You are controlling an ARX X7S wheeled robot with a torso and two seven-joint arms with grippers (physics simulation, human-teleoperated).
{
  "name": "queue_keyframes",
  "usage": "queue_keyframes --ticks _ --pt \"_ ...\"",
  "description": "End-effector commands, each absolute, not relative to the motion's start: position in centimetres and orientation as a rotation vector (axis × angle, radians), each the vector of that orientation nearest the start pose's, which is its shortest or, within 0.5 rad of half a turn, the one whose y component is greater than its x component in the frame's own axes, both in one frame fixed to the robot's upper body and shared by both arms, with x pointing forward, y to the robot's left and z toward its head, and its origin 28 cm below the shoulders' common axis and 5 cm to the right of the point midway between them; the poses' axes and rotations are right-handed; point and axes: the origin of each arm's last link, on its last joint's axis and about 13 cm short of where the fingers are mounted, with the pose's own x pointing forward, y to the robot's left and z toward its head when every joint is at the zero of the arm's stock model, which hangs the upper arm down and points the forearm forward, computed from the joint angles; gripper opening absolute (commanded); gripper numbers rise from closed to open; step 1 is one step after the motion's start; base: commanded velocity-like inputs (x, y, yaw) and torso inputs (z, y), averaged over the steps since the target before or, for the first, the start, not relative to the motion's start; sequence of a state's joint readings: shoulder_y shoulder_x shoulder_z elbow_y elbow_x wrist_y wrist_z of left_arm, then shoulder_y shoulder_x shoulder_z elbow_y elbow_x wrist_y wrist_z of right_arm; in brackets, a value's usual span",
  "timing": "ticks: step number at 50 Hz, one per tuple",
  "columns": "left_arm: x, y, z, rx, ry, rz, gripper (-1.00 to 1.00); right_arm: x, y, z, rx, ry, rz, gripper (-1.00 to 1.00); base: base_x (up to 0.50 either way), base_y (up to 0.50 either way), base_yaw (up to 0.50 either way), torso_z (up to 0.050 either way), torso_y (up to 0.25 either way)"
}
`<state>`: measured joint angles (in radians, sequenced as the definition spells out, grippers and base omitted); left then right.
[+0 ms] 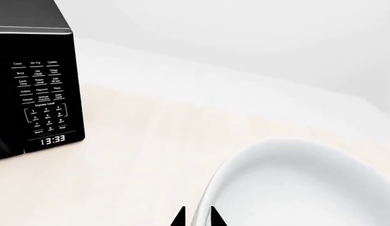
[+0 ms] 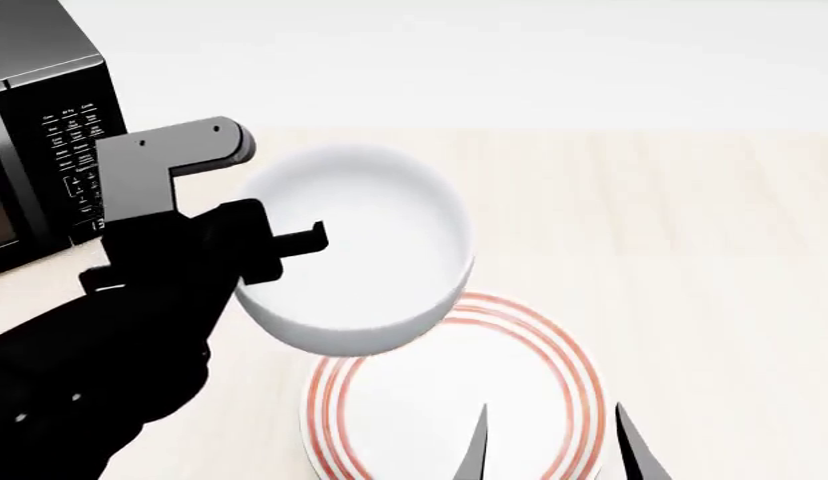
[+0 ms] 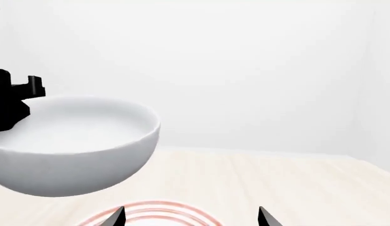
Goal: Pick up the white bowl and put it on the plate.
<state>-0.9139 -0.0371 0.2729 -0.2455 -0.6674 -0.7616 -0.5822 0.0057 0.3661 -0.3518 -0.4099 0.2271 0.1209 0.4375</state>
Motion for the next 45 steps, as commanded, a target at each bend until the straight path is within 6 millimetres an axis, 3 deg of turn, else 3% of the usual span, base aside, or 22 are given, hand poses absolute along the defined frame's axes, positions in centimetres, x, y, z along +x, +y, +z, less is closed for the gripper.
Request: queue_keyframes --ticks 1,45 --pt "35.5 12.7 18.2 -0.223 0.243 -0.019 -1.0 19.6 -9.2 7.9 -0.053 -0.205 -0.003 1.0 0.0 0.0 0.0 0.0 0.01" --pt "35.0 10.0 16.7 -0.23 0.263 -0.067 -1.0 19.6 -9.1 7.7 -0.054 -0.201 0.002 1.0 0.0 0.0 0.0 0.0 0.0"
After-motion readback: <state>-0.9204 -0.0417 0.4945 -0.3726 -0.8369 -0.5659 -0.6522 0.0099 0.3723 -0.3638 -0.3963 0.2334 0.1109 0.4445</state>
